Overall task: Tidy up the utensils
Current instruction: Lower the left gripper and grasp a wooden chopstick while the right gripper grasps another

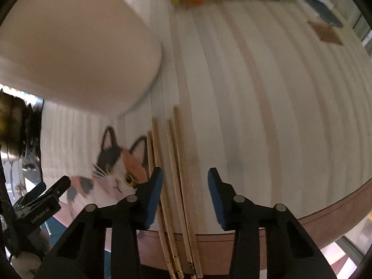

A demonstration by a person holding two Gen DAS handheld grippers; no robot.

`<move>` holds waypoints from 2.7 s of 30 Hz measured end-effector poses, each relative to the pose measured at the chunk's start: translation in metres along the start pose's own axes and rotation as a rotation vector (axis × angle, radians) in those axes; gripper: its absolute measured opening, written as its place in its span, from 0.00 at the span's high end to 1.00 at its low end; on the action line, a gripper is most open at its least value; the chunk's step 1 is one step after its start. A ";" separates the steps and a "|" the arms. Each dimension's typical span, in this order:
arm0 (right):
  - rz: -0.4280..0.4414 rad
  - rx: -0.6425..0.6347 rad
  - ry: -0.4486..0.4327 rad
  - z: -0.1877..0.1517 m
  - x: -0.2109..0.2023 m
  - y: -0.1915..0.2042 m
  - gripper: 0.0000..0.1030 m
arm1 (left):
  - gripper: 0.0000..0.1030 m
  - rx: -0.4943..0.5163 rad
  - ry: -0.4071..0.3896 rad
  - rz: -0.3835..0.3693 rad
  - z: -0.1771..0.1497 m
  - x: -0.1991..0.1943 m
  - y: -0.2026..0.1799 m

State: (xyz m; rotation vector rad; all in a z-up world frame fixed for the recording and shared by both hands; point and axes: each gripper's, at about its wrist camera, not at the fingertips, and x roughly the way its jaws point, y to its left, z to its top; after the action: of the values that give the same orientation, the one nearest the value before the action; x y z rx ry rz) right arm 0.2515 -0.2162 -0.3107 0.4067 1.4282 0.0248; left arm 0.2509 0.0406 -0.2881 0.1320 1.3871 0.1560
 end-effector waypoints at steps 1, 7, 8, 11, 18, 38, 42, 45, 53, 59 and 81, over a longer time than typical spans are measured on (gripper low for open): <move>-0.008 -0.008 0.009 -0.001 0.005 0.000 0.70 | 0.00 0.005 0.005 -0.001 -0.001 0.001 -0.002; -0.090 -0.096 0.019 -0.013 0.014 0.006 0.92 | 0.00 0.057 -0.001 -0.040 -0.005 -0.007 -0.026; -0.089 -0.103 0.020 -0.013 0.014 0.006 0.94 | 0.00 0.066 -0.003 -0.046 -0.007 -0.009 -0.029; -0.131 -0.144 0.015 -0.015 0.013 0.010 0.94 | 0.00 0.099 -0.011 -0.075 -0.008 -0.016 -0.045; -0.167 -0.075 0.020 -0.016 -0.001 -0.033 0.94 | 0.20 0.175 0.015 -0.224 -0.018 -0.023 -0.093; -0.169 0.047 0.005 -0.024 -0.027 -0.104 0.93 | 0.99 0.295 0.027 -0.228 -0.035 -0.018 -0.133; -0.168 0.044 0.006 -0.019 -0.018 -0.096 0.93 | 0.98 0.184 0.089 -0.329 -0.029 -0.014 -0.100; -0.162 0.049 0.006 -0.017 -0.020 -0.097 0.93 | 0.89 0.100 0.168 -0.501 -0.029 -0.013 -0.089; -0.165 0.035 0.007 -0.014 -0.021 -0.094 0.93 | 0.72 0.189 0.167 -0.488 -0.031 -0.020 -0.125; -0.163 0.036 0.005 -0.013 -0.025 -0.092 0.93 | 0.96 0.295 0.090 -0.368 -0.035 -0.024 -0.148; -0.191 -0.094 0.083 0.001 -0.008 -0.049 0.90 | 0.93 0.117 0.142 -0.247 -0.030 0.000 -0.061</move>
State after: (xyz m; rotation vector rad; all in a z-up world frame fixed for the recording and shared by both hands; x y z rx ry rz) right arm 0.2407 -0.2640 -0.3165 0.1928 1.5358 -0.0460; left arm 0.2230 -0.0193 -0.3047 0.0459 1.5419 -0.1239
